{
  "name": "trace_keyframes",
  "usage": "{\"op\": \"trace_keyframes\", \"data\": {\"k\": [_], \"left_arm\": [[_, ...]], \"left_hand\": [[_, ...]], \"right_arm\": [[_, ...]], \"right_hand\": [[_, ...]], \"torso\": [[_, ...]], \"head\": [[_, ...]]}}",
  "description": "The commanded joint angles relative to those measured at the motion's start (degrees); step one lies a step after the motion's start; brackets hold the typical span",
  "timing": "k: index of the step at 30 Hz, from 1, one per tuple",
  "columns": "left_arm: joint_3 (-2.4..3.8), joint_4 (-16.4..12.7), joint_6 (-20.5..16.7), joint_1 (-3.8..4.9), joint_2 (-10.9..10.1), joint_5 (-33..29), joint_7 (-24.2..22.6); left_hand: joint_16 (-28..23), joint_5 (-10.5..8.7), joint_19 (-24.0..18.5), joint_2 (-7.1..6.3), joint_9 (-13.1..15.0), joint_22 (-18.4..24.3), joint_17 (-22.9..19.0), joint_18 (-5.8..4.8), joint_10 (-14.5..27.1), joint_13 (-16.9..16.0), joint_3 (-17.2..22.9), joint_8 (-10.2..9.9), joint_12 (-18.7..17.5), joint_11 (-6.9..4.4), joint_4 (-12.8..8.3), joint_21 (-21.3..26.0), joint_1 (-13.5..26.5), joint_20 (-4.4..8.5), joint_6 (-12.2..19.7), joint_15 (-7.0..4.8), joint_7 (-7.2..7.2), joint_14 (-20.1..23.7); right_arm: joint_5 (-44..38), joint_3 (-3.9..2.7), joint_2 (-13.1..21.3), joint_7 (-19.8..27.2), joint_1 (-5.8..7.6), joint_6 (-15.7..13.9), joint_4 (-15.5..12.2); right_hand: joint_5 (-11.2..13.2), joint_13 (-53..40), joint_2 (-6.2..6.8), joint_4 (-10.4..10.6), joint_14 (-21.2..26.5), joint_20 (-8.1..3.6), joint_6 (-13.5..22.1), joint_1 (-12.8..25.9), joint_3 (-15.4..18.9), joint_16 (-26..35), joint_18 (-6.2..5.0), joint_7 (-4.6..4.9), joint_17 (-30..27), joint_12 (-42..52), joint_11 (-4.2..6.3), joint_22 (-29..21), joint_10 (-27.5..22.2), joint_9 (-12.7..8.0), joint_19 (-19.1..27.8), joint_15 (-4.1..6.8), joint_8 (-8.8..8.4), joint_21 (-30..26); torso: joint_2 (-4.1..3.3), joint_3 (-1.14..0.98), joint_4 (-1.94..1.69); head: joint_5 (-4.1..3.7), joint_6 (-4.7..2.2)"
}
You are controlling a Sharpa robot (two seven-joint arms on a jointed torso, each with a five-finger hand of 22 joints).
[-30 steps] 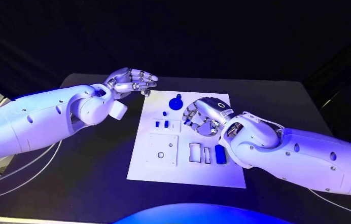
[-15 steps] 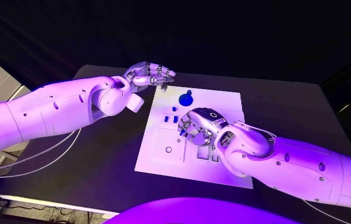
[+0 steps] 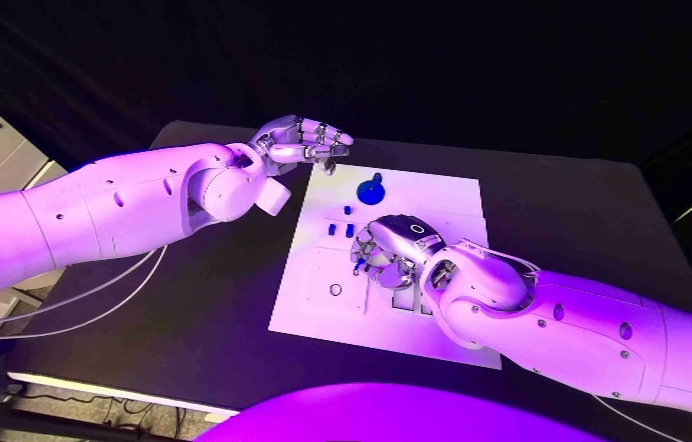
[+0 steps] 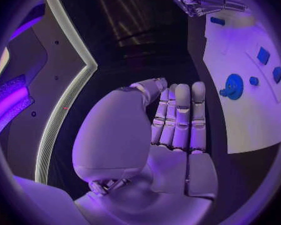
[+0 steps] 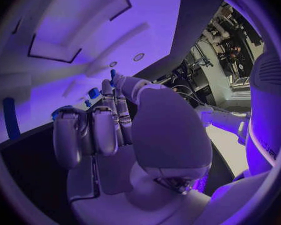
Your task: Assemble the parts on the task board
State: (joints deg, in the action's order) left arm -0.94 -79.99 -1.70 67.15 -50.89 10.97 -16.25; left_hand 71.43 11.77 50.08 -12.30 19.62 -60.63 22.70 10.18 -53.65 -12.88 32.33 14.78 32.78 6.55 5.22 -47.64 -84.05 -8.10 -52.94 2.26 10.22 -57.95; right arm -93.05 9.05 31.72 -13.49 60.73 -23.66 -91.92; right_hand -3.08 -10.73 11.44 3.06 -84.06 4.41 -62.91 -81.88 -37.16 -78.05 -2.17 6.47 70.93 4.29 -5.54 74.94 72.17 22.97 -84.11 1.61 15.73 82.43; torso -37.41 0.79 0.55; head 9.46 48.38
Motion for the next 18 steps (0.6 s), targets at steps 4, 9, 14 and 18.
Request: {"op": "trace_keyframes", "data": {"k": [4, 9, 14, 18], "left_arm": [[0.03, -0.13, 0.22, 0.03, 0.12, -0.50, -0.08], [0.03, -0.14, 0.27, 0.04, 0.13, -0.50, -0.01], [0.03, -0.16, 0.34, 0.04, 0.10, -0.50, 0.06], [0.03, -0.16, 0.39, 0.04, 0.07, -0.49, 0.17]], "left_hand": [[0.07, -0.03, 0.38, -0.15, 0.08, 0.12, 0.08, 0.29, 0.41, 0.09, -0.22, 0.28, 0.22, -0.10, -0.24, 0.40, 0.75, -0.13, 0.54, 0.29, -0.01, 0.17], [0.07, -0.03, 0.38, -0.15, 0.08, 0.12, 0.08, 0.29, 0.41, 0.09, -0.22, 0.28, 0.22, -0.10, -0.24, 0.40, 0.75, -0.13, 0.54, 0.29, -0.01, 0.17], [0.07, -0.03, 0.38, -0.15, 0.08, 0.12, 0.08, 0.29, 0.41, 0.09, -0.22, 0.28, 0.22, -0.10, -0.24, 0.40, 0.75, -0.13, 0.54, 0.29, -0.01, 0.17], [0.07, -0.03, 0.38, -0.15, 0.08, 0.12, 0.08, 0.29, 0.41, 0.09, -0.22, 0.28, 0.22, -0.10, -0.24, 0.40, 0.75, -0.13, 0.54, 0.29, -0.01, 0.17]], "right_arm": [[-1.23, 0.06, -0.42, -0.20, -0.21, 1.23, 0.31], [-1.24, 0.13, -0.62, -0.12, -0.39, 1.41, 0.47], [-1.26, 0.17, -0.78, -0.10, -0.54, 1.57, 0.65], [-1.27, 0.19, -0.87, -0.06, -0.60, 1.84, 0.73]], "right_hand": [[-0.31, -0.06, -0.54, -0.34, -2.33, -0.45, -0.35, -0.05, 0.14, 0.33, 0.60, 0.15, -0.05, 0.03, 3.07, 12.87, 3.30, 0.05, -3.40, 0.32, 0.19, -0.31], [-0.31, -0.06, -0.54, -0.34, -2.33, -0.45, -0.35, -0.05, 0.14, 0.33, 0.60, 0.15, -0.05, 0.03, 3.07, 12.87, 3.30, 0.05, -3.40, 0.32, 0.19, -0.31], [-0.31, -0.06, -0.54, -0.34, -2.33, -0.45, -0.35, -0.05, 0.14, 0.33, 0.60, 0.15, -0.05, 0.03, 3.07, 12.87, 3.30, 0.05, -3.40, 0.32, 0.19, -0.31], [-0.31, -0.06, -0.54, -0.34, -2.33, -0.45, -0.35, -0.05, 0.14, 0.33, 0.60, 0.15, -0.05, 0.03, 3.07, 12.87, 3.30, 0.05, -3.40, 0.32, 0.19, -0.31]], "torso": [[-0.01, 0.03, -0.01], [0.00, 0.00, -0.01], [0.02, 0.01, 0.02], [-0.02, -0.01, 0.00]], "head": [[0.13, 0.23], [0.23, 0.33], [0.21, 0.42], [0.33, 0.47]]}}
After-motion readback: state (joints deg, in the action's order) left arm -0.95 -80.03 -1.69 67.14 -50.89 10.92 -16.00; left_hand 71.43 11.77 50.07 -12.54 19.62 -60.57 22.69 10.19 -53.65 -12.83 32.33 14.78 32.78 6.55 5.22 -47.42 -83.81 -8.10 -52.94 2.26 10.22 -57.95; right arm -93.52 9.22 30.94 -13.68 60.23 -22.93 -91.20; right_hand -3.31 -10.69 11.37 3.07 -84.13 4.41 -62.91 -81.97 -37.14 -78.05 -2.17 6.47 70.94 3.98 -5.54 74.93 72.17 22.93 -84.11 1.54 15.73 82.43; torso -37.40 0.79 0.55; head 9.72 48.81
